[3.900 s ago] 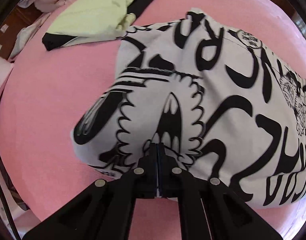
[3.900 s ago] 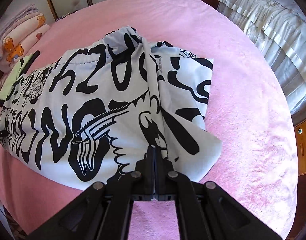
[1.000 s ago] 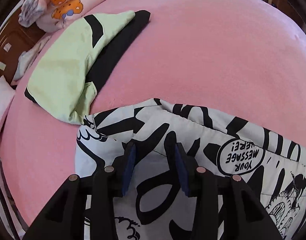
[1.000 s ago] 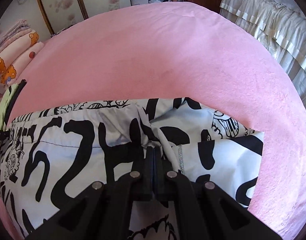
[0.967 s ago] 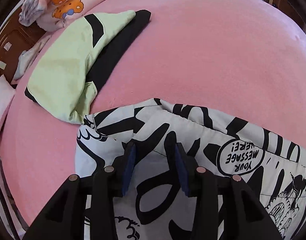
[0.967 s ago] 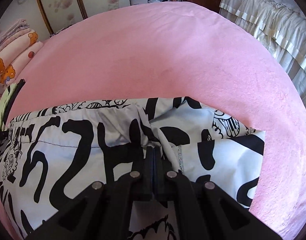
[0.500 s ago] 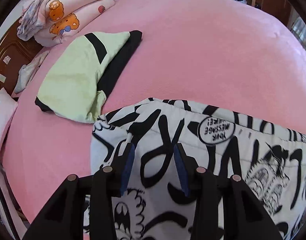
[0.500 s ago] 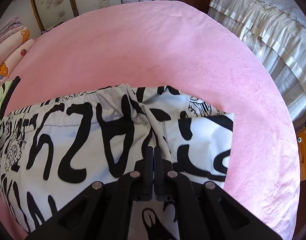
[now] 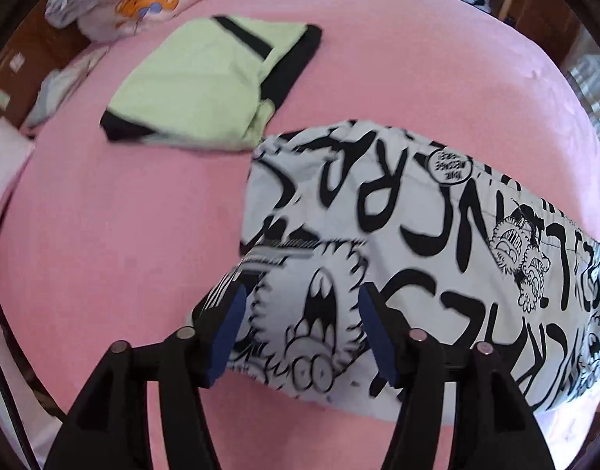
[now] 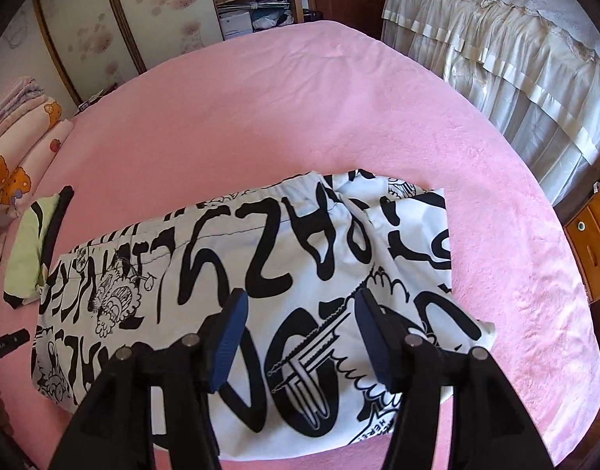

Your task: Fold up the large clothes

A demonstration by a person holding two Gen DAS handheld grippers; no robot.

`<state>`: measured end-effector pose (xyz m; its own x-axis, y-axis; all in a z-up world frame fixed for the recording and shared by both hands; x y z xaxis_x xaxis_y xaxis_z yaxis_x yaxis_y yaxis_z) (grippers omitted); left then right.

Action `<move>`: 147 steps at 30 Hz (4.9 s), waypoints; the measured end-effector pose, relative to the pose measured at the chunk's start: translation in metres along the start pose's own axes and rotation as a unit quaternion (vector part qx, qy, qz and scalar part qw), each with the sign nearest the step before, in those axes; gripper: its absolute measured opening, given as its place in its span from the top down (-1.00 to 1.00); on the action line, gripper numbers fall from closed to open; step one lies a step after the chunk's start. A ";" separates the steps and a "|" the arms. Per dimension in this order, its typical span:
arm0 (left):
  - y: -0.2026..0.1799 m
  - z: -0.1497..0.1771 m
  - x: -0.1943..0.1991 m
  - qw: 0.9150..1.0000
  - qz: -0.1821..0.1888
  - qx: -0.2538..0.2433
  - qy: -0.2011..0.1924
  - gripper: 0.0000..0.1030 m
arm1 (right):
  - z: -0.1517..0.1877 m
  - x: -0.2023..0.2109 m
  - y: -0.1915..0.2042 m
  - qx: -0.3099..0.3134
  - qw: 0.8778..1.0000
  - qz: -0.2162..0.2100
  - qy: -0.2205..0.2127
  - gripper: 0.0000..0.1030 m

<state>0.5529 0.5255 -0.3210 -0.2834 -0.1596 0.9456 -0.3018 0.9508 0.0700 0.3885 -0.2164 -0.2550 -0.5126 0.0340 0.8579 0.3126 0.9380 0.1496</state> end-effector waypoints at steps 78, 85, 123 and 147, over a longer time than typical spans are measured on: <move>0.046 0.066 -0.102 0.879 0.347 0.324 0.035 0.72 | 0.104 -0.088 0.131 -0.023 0.981 -0.086 0.170 1.00; 0.038 0.047 -0.069 0.906 0.324 0.270 0.011 0.81 | 0.115 -0.083 0.133 -0.010 0.980 -0.050 0.194 1.00; -0.304 0.006 0.118 0.917 0.289 -0.197 -0.193 0.83 | 0.111 -0.087 -0.003 -0.146 0.868 -0.360 0.309 1.00; -0.491 0.119 0.033 0.863 -0.006 -0.484 -0.146 0.53 | 0.025 0.011 -0.354 -0.165 0.942 -0.199 0.215 1.00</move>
<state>0.5836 0.0220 -0.3615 -0.5450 -0.0964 0.8329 0.5555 0.7025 0.4448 0.2517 -0.5395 -0.3108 -0.2934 -0.5073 0.8103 0.4311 0.6863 0.5858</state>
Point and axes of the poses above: each gripper's, at about its wrist camera, not at the fingertips, and x roughly against the way its jaws point, y to its left, z to its underside, the point moved 6 cm from there along -x, roughly the way its jaws point, and after that the axes turned 9 degrees about -x, right-handed, at the moved point
